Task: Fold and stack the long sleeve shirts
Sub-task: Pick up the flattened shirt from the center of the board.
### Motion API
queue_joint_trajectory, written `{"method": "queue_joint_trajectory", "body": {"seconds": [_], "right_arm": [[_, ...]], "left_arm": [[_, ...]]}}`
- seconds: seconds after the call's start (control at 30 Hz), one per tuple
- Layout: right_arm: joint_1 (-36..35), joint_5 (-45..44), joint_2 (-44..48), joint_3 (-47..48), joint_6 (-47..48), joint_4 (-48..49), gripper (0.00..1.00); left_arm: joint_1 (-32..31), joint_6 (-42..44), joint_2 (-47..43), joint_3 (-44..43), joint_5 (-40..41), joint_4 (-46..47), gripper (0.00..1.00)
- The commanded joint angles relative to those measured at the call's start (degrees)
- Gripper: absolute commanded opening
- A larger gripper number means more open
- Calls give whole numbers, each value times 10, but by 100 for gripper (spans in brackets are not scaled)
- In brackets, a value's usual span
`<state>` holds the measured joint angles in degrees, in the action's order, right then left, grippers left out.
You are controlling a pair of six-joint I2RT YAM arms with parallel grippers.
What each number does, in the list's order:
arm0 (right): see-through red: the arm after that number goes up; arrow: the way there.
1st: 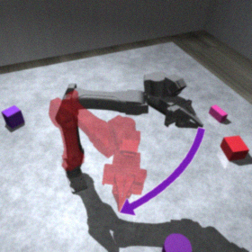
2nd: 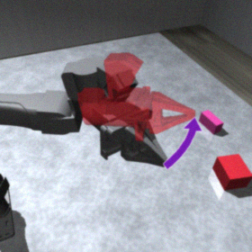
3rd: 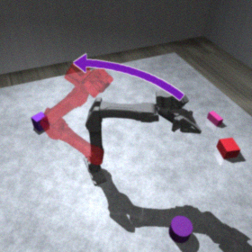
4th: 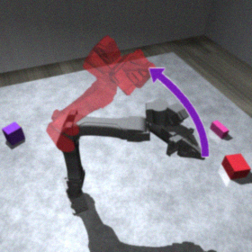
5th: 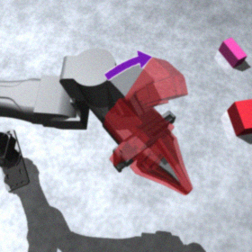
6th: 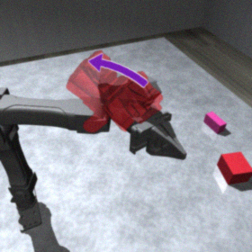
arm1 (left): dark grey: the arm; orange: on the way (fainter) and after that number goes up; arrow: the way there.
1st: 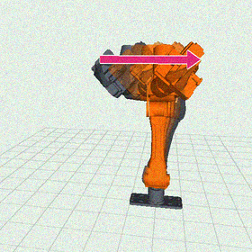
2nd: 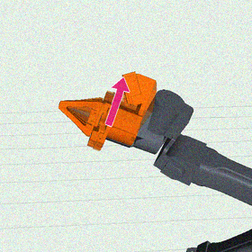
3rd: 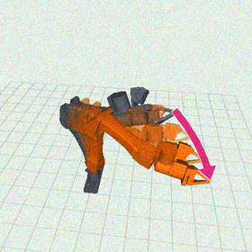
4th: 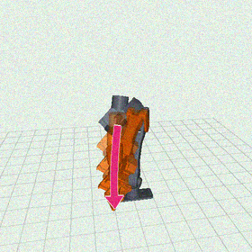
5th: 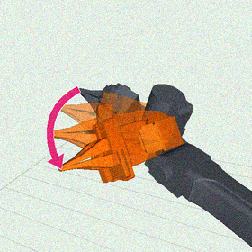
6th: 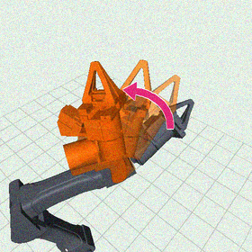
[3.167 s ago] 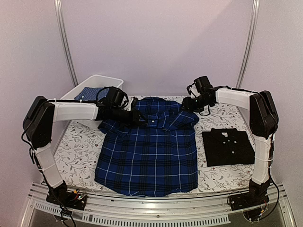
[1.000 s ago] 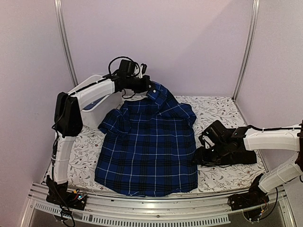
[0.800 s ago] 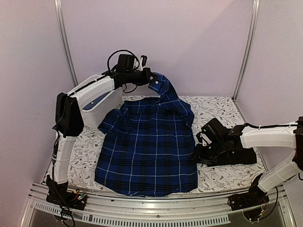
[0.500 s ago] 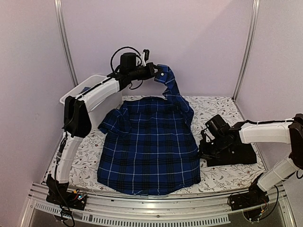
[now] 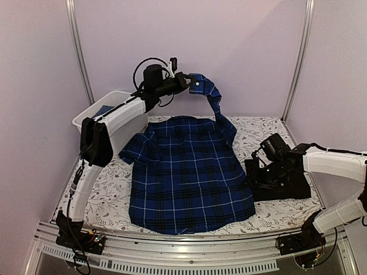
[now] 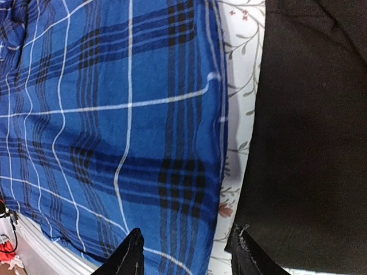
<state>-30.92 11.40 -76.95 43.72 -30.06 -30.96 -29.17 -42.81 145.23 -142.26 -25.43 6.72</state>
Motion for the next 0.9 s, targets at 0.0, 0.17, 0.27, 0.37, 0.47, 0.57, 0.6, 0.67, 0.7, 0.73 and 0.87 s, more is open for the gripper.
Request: {"method": "queue_joint_trajectory", "body": {"seconds": [0.0,0.17,0.27,0.37,0.47,0.57,0.6,0.67,0.7,0.73,0.87], "right_arm": [[-50,5,62,-37,-28,-51,52],[-111,-7,112,-72,-106,-86,49],[-136,-6,131,-81,-140,-96,45],[-154,-13,128,-77,-158,-102,37],[-171,-30,113,-54,-164,-113,21],[-192,-52,88,-9,-161,-139,6],[-200,-58,79,11,-156,-147,3],[-219,-62,50,47,-148,-155,0],[-228,-60,41,64,-139,-157,0],[-237,-58,28,80,-134,-157,0],[-275,-41,-33,148,-109,-161,0]], "left_arm": [[9,-11,-23,23,-22,32,0],[9,-25,-17,23,-35,49,0],[9,-33,-13,21,-41,59,0],[9,-40,-10,21,-44,66,0],[11,-41,-14,22,-47,65,0],[20,-41,-29,24,-47,51,0],[26,-42,-37,28,-49,46,0],[42,-45,-60,42,-55,38,0],[50,-43,-74,53,-58,34,0],[57,-38,-89,66,-62,29,0],[95,-20,-160,146,-75,11,0]]}}
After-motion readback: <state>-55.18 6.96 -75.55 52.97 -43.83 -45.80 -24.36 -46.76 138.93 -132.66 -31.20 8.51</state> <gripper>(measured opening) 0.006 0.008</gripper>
